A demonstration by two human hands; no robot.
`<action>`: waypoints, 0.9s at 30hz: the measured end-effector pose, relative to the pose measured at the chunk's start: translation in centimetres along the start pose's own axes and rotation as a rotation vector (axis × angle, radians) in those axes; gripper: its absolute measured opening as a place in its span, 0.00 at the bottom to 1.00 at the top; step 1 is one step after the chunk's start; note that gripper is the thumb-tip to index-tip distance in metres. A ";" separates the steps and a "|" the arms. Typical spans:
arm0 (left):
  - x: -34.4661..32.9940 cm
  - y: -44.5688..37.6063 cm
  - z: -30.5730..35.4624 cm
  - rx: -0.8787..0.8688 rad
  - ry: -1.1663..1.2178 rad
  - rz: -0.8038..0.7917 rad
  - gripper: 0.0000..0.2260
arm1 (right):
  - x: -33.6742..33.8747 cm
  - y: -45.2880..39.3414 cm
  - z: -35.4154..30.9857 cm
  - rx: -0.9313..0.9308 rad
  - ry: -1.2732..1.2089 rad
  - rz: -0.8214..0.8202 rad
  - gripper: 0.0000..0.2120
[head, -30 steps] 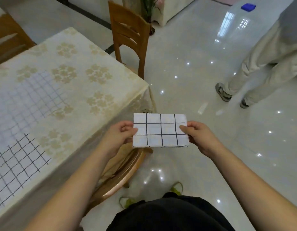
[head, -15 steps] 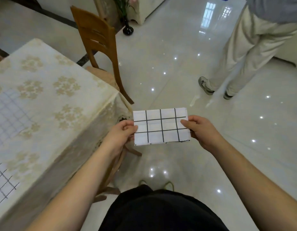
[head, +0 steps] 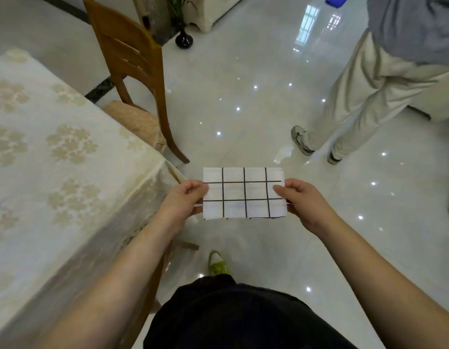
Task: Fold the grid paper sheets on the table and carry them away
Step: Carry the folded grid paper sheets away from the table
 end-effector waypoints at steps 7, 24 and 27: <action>0.1 -4.4 3.5 0.035 0.057 0.030 0.06 | -0.6 -5.5 -2.4 -0.025 -0.012 -0.033 0.02; -6.1 -17.8 17.0 0.065 0.072 0.188 0.05 | 3.3 -27.4 -13.3 -0.018 0.049 -0.196 0.03; -6.0 -19.2 19.2 0.069 0.100 0.227 0.05 | 2.8 -30.4 -15.0 -0.016 0.069 -0.229 0.01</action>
Point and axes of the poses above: each hand's wrist, its own y-axis away from the middle knuckle, its own x-axis out of the back of the hand, z = x × y, the point moved 3 cm from there along -y, towards the middle knuckle, and after that the axes turned 6 degrees about x, right-handed, at the moved point
